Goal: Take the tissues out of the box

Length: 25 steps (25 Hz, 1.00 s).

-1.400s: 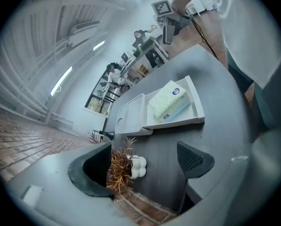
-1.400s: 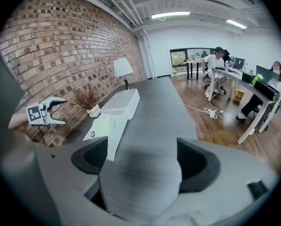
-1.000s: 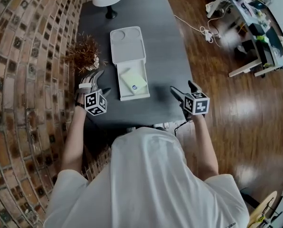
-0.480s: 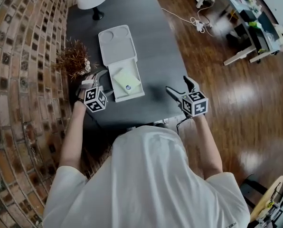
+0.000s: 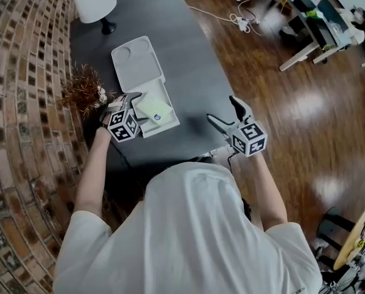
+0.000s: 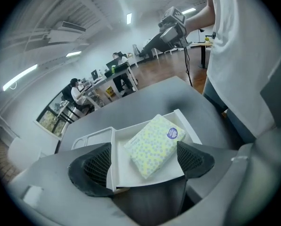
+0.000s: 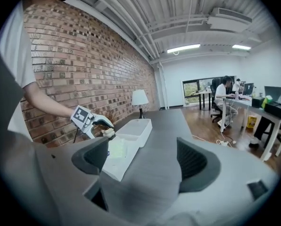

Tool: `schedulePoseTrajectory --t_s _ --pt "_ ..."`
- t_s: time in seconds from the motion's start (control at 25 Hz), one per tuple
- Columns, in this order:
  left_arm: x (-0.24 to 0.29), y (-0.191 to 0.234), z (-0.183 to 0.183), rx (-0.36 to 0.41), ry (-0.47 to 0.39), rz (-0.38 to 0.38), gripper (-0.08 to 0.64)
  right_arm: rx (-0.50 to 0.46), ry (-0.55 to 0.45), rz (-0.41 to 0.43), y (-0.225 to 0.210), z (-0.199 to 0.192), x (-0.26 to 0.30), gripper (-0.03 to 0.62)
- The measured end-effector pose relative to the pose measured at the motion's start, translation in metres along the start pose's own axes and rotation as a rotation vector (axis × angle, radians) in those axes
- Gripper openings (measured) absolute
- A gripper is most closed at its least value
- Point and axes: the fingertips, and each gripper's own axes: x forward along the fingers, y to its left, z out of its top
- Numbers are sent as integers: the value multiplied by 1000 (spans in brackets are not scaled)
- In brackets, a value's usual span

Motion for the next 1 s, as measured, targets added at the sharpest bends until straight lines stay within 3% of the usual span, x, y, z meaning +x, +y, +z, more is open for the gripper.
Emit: schedulePoseTrajectory --t_s 0.48,0.8,1.0 --pt "26 -11 19 182 -3 -190 446 -14 -71 -59 10 16 -25 465" --pt "42 -31 18 343 80 -337 551 -15 -93 -88 7 22 -39 465" --pt "53 -37 11 438 142 -376 592 -14 -112 -102 5 26 -48 465"
